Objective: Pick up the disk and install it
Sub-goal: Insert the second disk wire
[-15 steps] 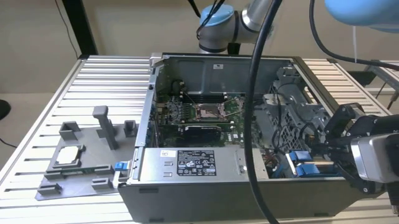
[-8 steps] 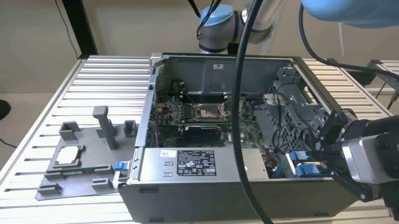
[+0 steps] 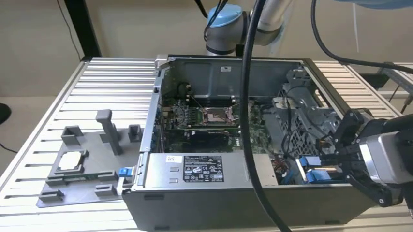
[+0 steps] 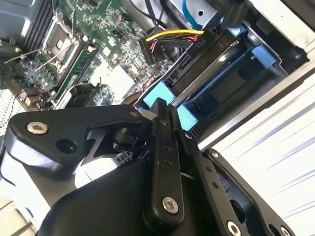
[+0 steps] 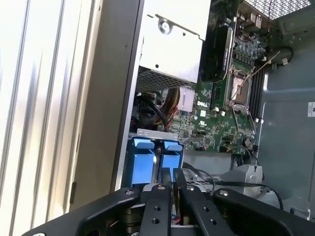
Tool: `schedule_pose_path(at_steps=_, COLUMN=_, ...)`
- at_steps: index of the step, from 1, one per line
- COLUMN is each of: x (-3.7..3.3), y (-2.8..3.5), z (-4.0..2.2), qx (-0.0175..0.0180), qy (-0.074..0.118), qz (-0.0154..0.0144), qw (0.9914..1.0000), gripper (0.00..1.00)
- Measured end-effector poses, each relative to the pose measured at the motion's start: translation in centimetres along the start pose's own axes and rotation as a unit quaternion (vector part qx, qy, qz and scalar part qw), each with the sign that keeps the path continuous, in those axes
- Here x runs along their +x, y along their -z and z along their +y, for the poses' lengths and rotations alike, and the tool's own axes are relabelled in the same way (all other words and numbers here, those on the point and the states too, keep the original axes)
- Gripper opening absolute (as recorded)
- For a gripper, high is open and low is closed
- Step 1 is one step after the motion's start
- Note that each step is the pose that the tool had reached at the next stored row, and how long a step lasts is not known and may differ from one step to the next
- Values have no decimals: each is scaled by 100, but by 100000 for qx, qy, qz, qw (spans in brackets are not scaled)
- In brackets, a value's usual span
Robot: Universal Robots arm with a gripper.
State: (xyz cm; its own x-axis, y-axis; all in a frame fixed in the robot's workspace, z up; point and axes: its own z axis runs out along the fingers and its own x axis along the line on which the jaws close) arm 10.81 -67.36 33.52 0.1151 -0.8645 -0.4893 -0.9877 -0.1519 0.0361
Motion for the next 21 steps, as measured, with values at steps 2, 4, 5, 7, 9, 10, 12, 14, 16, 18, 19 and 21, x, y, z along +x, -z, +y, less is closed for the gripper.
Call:
schedule_pose_path(at_steps=2, x=-6, y=11, z=3, qx=195, qy=-221, qz=284, qw=99999, gripper=0)
schedule_pose_path(at_steps=4, x=-6, y=10, z=1, qx=354, qy=-153, qz=297, qw=99999, gripper=0)
schedule_pose_path(at_steps=5, x=-1, y=11, z=0, qx=363, qy=-142, qz=225, qw=99999, gripper=0)
schedule_pose_path(at_steps=7, x=17, y=22, z=-9, qx=458, qy=-71, qz=-508, qw=99998, gripper=0)
schedule_pose_path(at_steps=9, x=33, y=32, z=-29, qx=588, qy=50, qz=-1665, qw=99984, gripper=0)
schedule_pose_path(at_steps=10, x=40, y=36, z=-40, qx=654, qy=110, qz=-2239, qw=99973, gripper=0)
schedule_pose_path(at_steps=12, x=52, y=44, z=-67, qx=798, qy=237, qz=-3500, qw=99935, gripper=0)
schedule_pose_path(at_steps=14, x=61, y=53, z=-109, qx=945, qy=367, qz=-4762, qw=99881, gripper=0)
schedule_pose_path(at_steps=16, x=74, y=62, z=-148, qx=1076, qy=484, qz=-5897, qw=99819, gripper=0)
schedule_pose_path(at_steps=18, x=86, y=71, z=-206, qx=1191, qy=584, qz=-6883, qw=99754, gripper=0)
schedule_pose_path(at_steps=19, x=93, y=77, z=-247, qx=1239, qy=634, qz=-7319, qw=99722, gripper=0)
schedule_pose_path(at_steps=21, x=111, y=88, z=-329, qx=1307, qy=690, qz=-7897, qw=99677, gripper=0)
